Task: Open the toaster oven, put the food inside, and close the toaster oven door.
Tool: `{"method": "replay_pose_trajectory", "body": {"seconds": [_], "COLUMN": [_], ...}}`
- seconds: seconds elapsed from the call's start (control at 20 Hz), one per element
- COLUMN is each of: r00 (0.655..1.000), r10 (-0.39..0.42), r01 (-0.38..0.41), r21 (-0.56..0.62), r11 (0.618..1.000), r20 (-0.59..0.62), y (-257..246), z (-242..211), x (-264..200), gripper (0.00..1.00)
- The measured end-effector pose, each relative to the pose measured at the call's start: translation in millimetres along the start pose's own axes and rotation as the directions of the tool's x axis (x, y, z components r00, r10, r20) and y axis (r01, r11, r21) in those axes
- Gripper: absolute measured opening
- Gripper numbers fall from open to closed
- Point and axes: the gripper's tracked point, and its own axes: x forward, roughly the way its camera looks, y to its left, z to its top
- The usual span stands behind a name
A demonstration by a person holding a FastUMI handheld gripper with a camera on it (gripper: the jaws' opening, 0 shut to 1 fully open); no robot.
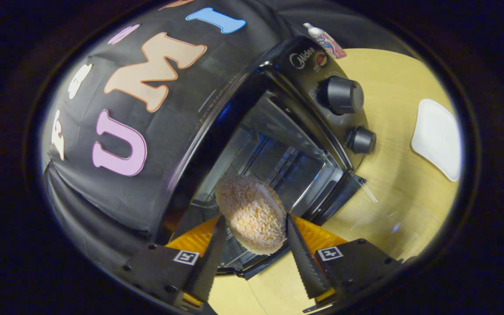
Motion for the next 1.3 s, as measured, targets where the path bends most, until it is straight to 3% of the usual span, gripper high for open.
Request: {"method": "replay_pose_trajectory", "body": {"seconds": [0.15, 0.2, 0.8, 1.3], "r00": [1.0, 1.0, 1.0, 0.994], "r10": [0.001, 0.003, 0.015, -0.102], "r01": [-0.001, -0.003, -0.012, 0.093], "r21": [-0.003, -0.006, -0.129, -0.218], "r11": [1.0, 1.0, 0.992, 0.972], "r20": [0.01, 0.011, 0.022, -0.03], "y": [-2.6, -3.9, -15.1, -61.2], "z": [1.4, 1.8, -8.3, -39.6], "x": [-3.8, -7.0, -68.4, -125.8], "gripper": [0.99, 1.0, 1.0, 1.0]}}
